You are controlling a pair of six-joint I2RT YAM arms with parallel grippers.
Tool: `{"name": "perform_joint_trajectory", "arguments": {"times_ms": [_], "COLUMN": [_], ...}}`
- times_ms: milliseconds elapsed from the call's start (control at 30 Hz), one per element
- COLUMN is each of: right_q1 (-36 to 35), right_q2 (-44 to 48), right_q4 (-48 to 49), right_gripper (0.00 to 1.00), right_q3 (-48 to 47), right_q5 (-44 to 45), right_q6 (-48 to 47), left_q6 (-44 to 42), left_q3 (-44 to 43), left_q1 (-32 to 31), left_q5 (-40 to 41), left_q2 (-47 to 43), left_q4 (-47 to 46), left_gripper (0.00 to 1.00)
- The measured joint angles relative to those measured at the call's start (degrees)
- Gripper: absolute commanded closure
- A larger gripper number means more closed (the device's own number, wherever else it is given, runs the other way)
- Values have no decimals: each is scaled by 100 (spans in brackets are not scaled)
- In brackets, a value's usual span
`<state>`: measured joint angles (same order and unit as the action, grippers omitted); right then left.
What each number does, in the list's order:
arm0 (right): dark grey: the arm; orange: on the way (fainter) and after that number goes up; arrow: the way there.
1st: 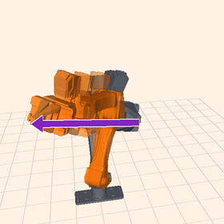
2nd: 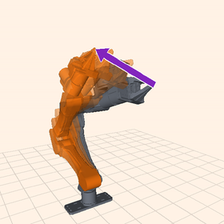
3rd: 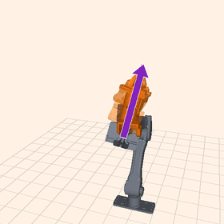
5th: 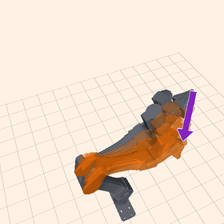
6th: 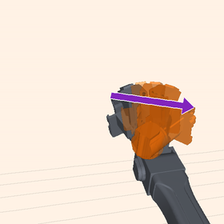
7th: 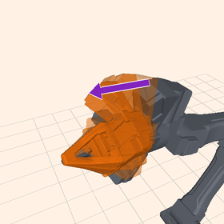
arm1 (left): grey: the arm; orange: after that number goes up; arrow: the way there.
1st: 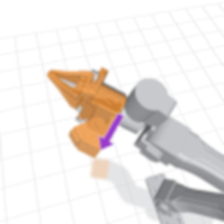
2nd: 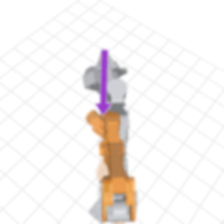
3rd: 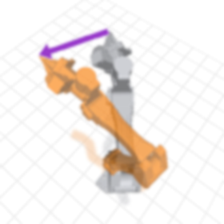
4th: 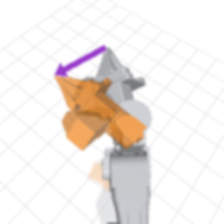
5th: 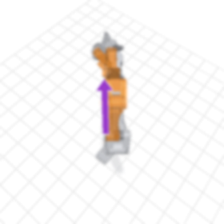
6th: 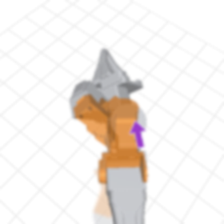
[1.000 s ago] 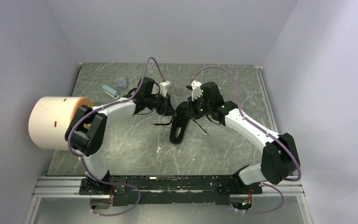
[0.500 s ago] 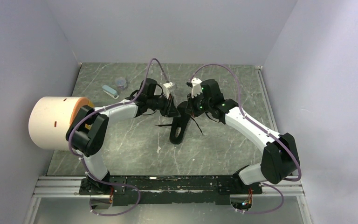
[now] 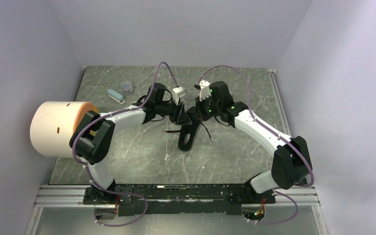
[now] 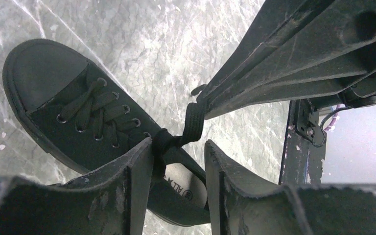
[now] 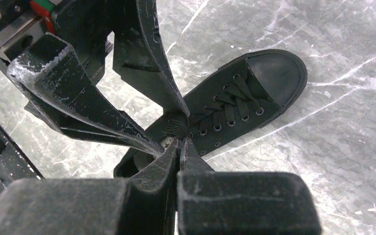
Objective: Tie the shoes
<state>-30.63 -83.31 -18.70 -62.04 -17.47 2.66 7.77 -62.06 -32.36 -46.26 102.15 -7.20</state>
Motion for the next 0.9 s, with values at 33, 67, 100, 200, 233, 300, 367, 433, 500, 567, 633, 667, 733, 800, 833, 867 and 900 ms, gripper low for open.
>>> {"name": "perform_joint_trajectory", "arguments": {"times_ms": [33,67,100,200,233,300,367,433,500,567,633,667,733,800,833,867,900], "right_q1": [2,4,7,9,11,11,11,13,15,17,20,31,70,164,251,367,501], "right_q2": [-4,-9,-11,-31,-37,-61,-76,-76,-74,-74,-74,-74,-74,-74,-74,-72,-72], "right_q4": [0,2,0,0,0,-4,-15,-57,-146,-337,-581,-748,-1117,-1453,-1617,-1722,-1779], "right_gripper": [100,100,100,100,100,100,100,100,85,71,61,56,45,42,41,40,40], "right_q3": [-22,-39,-55,-74,-74,-74,-74,-74,-74,-74,-74,-74,-74,-72,-63,-24,39], "right_q5": [-11,-17,-24,-57,-70,-98,-127,-166,-197,-179,-26,92,385,675,804,901,977], "right_q6": [-2,-2,-4,-4,-4,-2,-2,0,28,138,361,483,726,986,1102,1213,1331], "left_q6": [9,22,28,63,66,70,81,81,85,87,83,83,85,90,92,92,98], "left_q3": [0,0,0,-11,-15,-66,-157,-247,-295,-356,-409,-411,-411,-411,-411,-411,-411], "left_q1": [0,0,0,0,0,0,-2,0,-2,-2,0,0,0,2,2,2,2], "left_q5": [-15,-33,-46,-50,-50,-48,-42,-11,24,79,118,125,146,164,166,168,168], "left_q2": [2,9,22,103,140,254,367,459,472,472,472,472,472,468,468,468,468], "left_q4": [-50,-98,-136,-225,-238,-234,-212,-155,-63,31,114,129,186,238,260,282,302], "left_gripper": [52,52,52,57,60,67,76,86,93,95,95,95,95,95,95,95,95]}}
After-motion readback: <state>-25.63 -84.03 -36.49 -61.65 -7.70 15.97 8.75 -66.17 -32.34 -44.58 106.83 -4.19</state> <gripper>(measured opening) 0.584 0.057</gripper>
